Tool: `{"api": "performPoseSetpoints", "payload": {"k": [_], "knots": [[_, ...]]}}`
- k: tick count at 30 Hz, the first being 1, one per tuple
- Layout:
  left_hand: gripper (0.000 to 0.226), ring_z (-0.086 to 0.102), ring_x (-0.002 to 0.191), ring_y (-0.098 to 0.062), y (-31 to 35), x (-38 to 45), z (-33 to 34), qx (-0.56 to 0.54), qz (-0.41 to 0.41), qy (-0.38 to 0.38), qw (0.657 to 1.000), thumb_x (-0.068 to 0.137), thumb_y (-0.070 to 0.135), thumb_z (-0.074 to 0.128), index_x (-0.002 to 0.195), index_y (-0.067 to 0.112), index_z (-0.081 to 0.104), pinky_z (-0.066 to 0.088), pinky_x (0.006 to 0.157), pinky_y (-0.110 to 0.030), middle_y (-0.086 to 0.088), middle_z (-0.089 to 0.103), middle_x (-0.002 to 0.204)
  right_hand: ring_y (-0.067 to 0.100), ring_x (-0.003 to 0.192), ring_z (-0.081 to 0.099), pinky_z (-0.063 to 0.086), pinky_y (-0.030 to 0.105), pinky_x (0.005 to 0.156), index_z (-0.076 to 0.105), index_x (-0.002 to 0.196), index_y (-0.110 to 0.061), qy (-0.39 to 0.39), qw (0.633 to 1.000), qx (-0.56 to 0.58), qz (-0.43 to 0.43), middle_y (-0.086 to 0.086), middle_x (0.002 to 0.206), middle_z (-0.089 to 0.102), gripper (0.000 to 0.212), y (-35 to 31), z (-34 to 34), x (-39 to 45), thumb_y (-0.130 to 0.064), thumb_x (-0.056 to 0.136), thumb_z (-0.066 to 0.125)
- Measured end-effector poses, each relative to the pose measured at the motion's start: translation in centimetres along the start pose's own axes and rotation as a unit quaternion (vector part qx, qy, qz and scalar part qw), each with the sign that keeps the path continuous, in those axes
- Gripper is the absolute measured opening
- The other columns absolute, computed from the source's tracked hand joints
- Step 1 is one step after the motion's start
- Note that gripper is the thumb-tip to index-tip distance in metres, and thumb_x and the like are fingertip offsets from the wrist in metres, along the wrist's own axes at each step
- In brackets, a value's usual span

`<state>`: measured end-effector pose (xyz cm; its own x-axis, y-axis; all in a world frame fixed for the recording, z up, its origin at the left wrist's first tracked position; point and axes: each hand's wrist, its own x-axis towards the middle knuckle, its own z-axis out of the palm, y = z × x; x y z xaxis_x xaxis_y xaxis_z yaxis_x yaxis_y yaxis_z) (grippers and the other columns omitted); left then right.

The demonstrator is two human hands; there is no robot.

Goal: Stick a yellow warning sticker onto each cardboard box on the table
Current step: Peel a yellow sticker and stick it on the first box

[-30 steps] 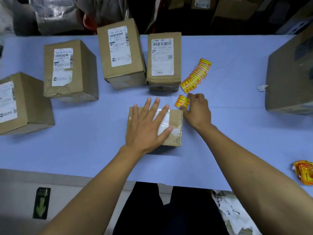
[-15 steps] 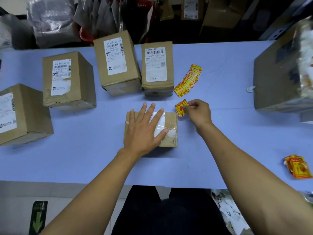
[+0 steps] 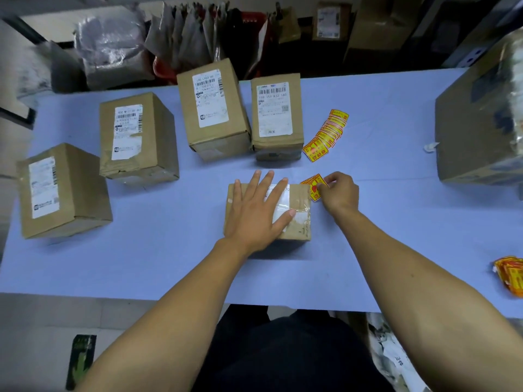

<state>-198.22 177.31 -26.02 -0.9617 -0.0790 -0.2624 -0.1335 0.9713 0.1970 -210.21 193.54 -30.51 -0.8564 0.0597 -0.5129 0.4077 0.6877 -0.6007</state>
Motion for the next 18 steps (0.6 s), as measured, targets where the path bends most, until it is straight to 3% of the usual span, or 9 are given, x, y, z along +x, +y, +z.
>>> {"api": "performPoseSetpoints", "payload": {"k": [3,7,10,13,15,16,18], "knots": [[0.072,0.007,0.154,-0.025,0.0,0.0,0.3,0.000,0.001,0.009,1.000,0.093,0.066,0.023,0.156,0.033,0.021,-0.003,0.119,-0.054,-0.001,0.020,0.165,0.030,0.103,0.061,0.040,0.031,0.073,0.066,0.095,-0.016,0.008,0.999,-0.035,0.001,0.010,0.105,0.069,0.010,0.3,0.2,0.4,-0.025,0.091,0.067],[0.074,0.006,0.154,-0.025,-0.1,0.1,0.1,0.002,0.000,0.000,1.000,0.091,0.067,0.019,0.157,0.033,0.019,-0.004,0.119,-0.054,-0.001,0.019,0.165,0.031,0.104,0.062,0.047,0.032,0.074,0.072,0.089,-0.016,0.025,0.998,-0.046,-0.023,0.012,0.107,0.068,0.009,0.4,-0.2,0.5,-0.025,0.089,0.070],[0.075,0.003,0.154,-0.023,0.0,0.1,-0.4,-0.017,-0.002,-0.013,1.000,0.090,0.069,0.017,0.157,0.033,0.018,-0.006,0.119,-0.053,0.000,0.016,0.166,0.025,0.092,0.064,0.049,0.033,0.075,0.069,0.085,-0.017,0.023,0.998,0.063,0.013,0.006,0.093,0.072,0.008,-0.1,-1.3,-0.5,-0.022,0.090,0.070],[0.067,0.003,0.154,-0.021,0.2,-0.2,-1.4,-0.086,-0.005,-0.014,0.996,0.098,0.061,0.034,0.156,0.029,0.024,-0.007,0.120,-0.051,0.001,0.015,0.166,0.018,0.074,0.064,0.055,0.039,0.077,0.067,0.079,-0.016,0.008,0.976,0.215,0.025,0.001,0.076,0.068,0.011,-1.5,-3.5,-2.9,-0.018,0.089,0.070],[0.058,0.017,0.152,-0.022,1.0,-0.3,-2.5,-0.171,-0.013,0.018,0.985,0.101,0.047,0.045,0.152,0.021,0.036,0.004,0.122,-0.047,-0.002,0.029,0.162,0.014,0.066,0.061,0.053,0.031,0.070,0.066,0.081,-0.014,-0.027,0.956,0.290,0.020,0.000,0.072,0.067,0.011,-2.6,-5.0,-5.4,-0.014,0.092,0.068],[0.052,0.031,0.147,-0.022,1.5,-0.2,-3.1,-0.233,-0.027,0.040,0.971,0.100,0.042,0.049,0.147,0.018,0.045,0.016,0.121,-0.045,-0.004,0.041,0.155,0.014,0.066,0.061,0.052,0.028,0.068,0.067,0.081,-0.014,-0.050,0.950,0.309,0.013,0.001,0.072,0.068,0.012,-3.1,-5.6,-6.5,-0.014,0.093,0.068],[0.039,0.058,0.123,-0.018,3.0,-0.2,-4.7,-0.393,-0.079,0.059,0.914,0.097,0.037,0.060,0.131,0.017,0.061,0.044,0.105,-0.036,-0.004,0.063,0.133,0.016,0.070,0.062,0.052,0.027,0.069,0.067,0.082,-0.015,-0.097,0.941,0.325,-0.004,0.003,0.075,0.068,0.011,-4.1,-6.3,-8.9,-0.014,0.093,0.068]]}}
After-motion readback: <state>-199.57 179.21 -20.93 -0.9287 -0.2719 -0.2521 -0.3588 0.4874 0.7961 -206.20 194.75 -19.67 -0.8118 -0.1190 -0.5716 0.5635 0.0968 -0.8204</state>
